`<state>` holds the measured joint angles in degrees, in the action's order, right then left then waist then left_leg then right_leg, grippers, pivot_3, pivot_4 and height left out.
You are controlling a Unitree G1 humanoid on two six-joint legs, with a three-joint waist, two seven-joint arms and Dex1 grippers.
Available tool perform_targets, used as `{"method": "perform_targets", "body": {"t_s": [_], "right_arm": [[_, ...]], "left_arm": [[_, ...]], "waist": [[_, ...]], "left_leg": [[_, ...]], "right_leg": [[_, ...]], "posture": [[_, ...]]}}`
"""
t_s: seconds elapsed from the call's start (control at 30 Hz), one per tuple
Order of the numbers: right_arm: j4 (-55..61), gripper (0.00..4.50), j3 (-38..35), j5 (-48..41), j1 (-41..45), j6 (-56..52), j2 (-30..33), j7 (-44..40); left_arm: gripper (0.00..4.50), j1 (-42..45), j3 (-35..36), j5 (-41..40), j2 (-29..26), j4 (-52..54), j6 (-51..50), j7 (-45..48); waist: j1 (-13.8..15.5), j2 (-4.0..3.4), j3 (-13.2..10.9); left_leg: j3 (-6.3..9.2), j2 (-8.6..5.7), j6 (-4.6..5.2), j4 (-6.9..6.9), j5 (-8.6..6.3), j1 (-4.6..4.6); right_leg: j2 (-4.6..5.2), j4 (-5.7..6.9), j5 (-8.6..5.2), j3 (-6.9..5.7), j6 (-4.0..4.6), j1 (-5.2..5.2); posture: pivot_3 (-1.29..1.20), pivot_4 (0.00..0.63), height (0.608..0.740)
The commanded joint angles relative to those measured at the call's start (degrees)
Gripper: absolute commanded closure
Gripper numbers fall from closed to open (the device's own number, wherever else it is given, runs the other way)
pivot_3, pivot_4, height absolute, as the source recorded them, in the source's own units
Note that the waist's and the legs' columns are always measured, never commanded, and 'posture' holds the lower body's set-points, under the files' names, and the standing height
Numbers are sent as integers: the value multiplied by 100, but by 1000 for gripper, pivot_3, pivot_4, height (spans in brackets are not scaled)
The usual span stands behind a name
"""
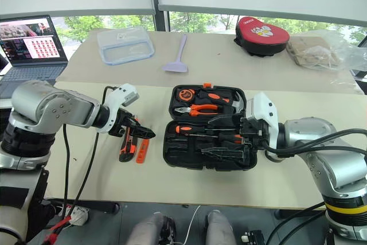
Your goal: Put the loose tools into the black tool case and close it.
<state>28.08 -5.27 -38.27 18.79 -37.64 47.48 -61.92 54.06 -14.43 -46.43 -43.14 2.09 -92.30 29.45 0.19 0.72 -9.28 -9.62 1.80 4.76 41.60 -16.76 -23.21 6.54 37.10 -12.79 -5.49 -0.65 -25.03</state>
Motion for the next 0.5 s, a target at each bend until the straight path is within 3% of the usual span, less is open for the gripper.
{"method": "perform_targets", "body": {"t_s": [0.03, 0.5], "right_arm": [[245, 76, -123, 12, -153, 198, -42, 176], [411, 76, -261, -99, -375, 190, -10, 401]], "left_arm": [[0, 241, -260, -723, 16, -140, -20, -349], [0, 80, -927, -1255, 171, -381, -20, -1302]], "waist": [[28, 1, 0], [46, 3, -1]], "left_leg": [[0, 0, 0, 0, 0, 0], [3, -1, 0, 2, 0, 0]], "right_leg": [[1, -1, 0, 0, 0, 0], [-1, 0, 0, 1, 0, 2]], "posture": [[0, 150, 731], [0, 150, 731]]}}
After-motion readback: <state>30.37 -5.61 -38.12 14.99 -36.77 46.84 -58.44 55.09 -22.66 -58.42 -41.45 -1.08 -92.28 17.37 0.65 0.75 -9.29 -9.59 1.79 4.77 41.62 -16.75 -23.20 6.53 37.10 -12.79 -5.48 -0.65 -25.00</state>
